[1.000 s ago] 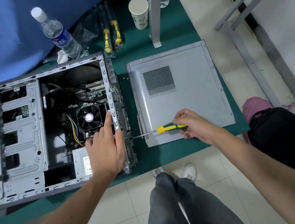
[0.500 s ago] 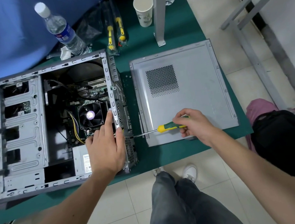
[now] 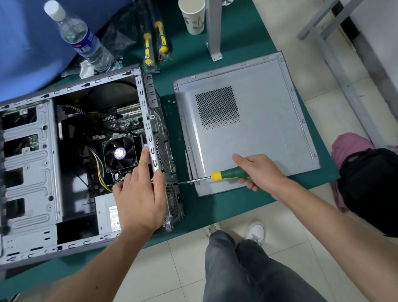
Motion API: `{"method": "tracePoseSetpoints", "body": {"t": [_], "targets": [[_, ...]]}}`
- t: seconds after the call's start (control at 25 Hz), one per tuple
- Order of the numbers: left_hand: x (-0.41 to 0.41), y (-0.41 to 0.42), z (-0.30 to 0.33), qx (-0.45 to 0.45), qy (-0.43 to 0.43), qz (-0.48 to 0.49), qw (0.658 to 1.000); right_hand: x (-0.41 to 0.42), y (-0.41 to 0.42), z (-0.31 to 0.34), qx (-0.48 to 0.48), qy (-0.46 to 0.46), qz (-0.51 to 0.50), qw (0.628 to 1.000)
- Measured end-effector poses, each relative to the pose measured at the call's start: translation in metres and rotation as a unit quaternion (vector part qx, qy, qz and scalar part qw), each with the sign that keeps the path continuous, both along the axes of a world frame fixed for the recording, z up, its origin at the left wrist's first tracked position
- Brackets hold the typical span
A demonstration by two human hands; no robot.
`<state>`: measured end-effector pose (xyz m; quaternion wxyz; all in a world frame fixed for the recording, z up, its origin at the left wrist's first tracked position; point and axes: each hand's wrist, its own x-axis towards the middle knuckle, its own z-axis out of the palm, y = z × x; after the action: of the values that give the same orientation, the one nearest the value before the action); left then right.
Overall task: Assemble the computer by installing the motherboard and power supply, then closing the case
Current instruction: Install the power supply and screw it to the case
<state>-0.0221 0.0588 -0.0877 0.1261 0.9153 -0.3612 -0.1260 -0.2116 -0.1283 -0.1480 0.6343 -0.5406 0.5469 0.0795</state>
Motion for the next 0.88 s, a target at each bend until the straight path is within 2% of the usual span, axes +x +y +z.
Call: {"method": "tracePoseSetpoints", "body": {"t": [0.08,0.16,0.32,0.36,0.48,0.56,0.64,0.68,0.8,0.88], "targets": [[-0.001,-0.001,0.000,-0.001,0.001,-0.001,1.000,-0.005,-0.004,0.001,0.053,-0.068,-0.047,0.995],[-0.001,-0.001,-0.001,-0.002,0.001,-0.001,1.000,-0.008,-0.004,0.002,0.048,-0.116,-0.083,0.989],[-0.001,0.000,-0.001,-0.002,0.001,0.000,1.000,0.000,0.005,0.002,-0.033,-0.010,-0.047,0.998],[-0.001,0.000,-0.001,-0.002,0.000,0.001,1.000,0.000,0.004,0.002,-0.013,-0.016,-0.049,0.999],[0.000,0.000,-0.001,-0.005,0.003,0.002,1.000,-0.005,-0.003,0.006,0.083,-0.116,-0.106,0.984],[0.000,0.000,-0.002,-0.005,0.004,0.000,1.000,-0.007,-0.004,0.005,0.043,-0.115,-0.092,0.988],[0.001,0.001,-0.003,-0.004,0.006,-0.001,1.000,-0.004,-0.003,0.004,-0.029,-0.050,-0.042,0.997],[0.001,0.002,-0.004,-0.003,0.006,0.000,1.000,-0.002,-0.003,0.004,-0.036,-0.032,-0.019,0.999],[0.001,0.002,-0.004,-0.001,0.007,-0.002,1.000,-0.003,-0.005,0.005,0.035,-0.077,-0.040,0.996],[0.001,0.002,-0.004,-0.005,0.009,-0.002,1.000,-0.006,-0.005,0.005,0.029,-0.098,-0.050,0.993]]}}
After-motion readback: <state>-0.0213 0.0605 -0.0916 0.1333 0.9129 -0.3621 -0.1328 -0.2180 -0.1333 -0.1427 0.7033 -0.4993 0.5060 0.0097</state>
